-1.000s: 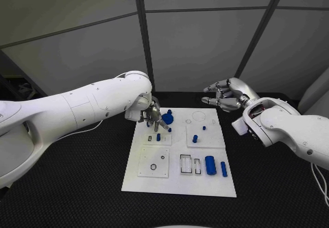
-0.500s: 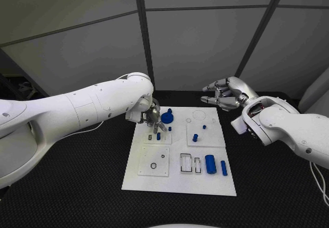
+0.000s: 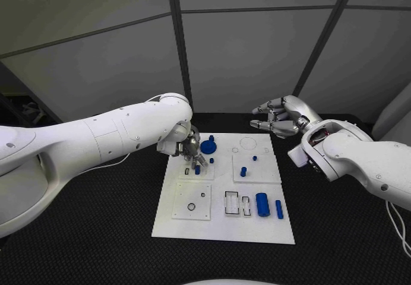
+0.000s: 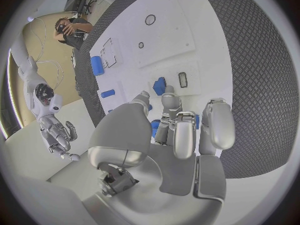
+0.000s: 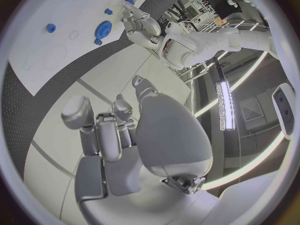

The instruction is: Assemble the parts on the task board

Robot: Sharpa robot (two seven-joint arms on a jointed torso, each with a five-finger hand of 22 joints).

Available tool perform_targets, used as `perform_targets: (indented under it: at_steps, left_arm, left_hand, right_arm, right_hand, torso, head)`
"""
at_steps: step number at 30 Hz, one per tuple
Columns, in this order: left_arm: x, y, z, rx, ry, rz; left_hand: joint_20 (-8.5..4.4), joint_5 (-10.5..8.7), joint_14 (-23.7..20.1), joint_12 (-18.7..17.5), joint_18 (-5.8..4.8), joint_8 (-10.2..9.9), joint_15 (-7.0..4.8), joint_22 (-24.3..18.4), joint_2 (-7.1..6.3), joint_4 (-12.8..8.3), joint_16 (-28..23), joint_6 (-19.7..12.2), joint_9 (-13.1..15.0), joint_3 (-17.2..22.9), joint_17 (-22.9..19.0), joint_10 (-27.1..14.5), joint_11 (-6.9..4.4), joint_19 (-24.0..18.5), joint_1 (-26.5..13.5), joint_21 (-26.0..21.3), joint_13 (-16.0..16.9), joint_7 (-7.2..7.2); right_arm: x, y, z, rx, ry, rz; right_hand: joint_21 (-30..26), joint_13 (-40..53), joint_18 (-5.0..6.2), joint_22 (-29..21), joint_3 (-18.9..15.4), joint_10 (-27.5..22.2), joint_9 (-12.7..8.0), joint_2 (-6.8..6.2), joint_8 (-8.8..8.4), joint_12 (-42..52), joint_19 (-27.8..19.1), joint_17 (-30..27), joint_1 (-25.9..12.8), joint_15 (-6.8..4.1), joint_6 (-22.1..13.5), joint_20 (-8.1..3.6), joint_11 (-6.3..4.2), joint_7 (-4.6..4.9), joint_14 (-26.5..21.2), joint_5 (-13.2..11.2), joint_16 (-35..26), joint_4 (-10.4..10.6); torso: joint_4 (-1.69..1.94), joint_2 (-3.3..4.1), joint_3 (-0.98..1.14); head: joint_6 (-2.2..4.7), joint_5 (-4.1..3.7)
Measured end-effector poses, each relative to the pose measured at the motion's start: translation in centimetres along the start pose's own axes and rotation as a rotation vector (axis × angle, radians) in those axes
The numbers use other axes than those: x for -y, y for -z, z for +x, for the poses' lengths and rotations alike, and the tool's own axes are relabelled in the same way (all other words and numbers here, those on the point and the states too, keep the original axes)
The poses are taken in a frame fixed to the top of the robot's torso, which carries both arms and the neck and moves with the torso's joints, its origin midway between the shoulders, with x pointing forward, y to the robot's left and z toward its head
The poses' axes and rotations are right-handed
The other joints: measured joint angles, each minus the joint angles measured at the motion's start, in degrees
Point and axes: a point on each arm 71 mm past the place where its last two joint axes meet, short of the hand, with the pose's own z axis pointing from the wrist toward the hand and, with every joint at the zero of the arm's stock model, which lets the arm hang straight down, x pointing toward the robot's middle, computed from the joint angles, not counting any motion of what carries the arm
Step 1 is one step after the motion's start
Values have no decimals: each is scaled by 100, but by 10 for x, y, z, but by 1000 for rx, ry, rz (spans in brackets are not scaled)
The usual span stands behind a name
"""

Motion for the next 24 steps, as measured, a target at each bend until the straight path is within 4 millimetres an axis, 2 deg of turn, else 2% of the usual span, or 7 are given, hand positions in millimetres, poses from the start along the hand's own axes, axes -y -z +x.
perform_targets:
  at_steps: [12, 18, 24]
  left_arm:
    - [3, -1, 1, -6, -9, 2]
    - [2, -1, 1, -7, -10, 0]
    - [2, -1, 1, -7, -10, 3]
  left_hand:
    - [0, 0, 0, 0, 0, -22, 0, 3, 66, -133, 0, 42, -7, 57, 0, -21, -21, 0, 194, 0, -1, 1]
    - [0, 2, 0, -1, 0, -56, 0, 3, 167, -286, 0, 72, -13, 176, 0, -33, -33, 0, 368, 0, -6, -30]
    - [0, 24, 0, -1, 0, -109, 0, 12, 270, -538, 0, 93, -24, 469, 0, -61, -61, 0, 669, 0, -16, -51]
  right_arm:
    - [0, 0, 1, -3, 1, 0]
    - [0, -1, 1, -4, 2, 2]
    - [1, -1, 1, -5, 2, 3]
  right_hand:
    - [0, 0, 0, 0, 0, 0, 0, 2, 0, 0, 0, -1, -2, 0, 0, 0, 0, 0, 0, 0, 0, 0]
    - [0, 0, 0, 0, 0, 0, 0, 30, 0, 0, 0, -1, -30, 0, 0, 0, 0, 0, 0, 0, 0, 0]
    - [0, 0, 0, 0, 0, 0, -2, 30, 0, 0, 0, -2, -30, 0, 0, 0, 0, 0, 0, 0, 0, 0]
  torso:
    - [3, -3, 2]
    - [3, -3, 2]
    - [2, -3, 2]
  head:
    - [-8, 14]
    - [-15, 8]
    - [-19, 16]
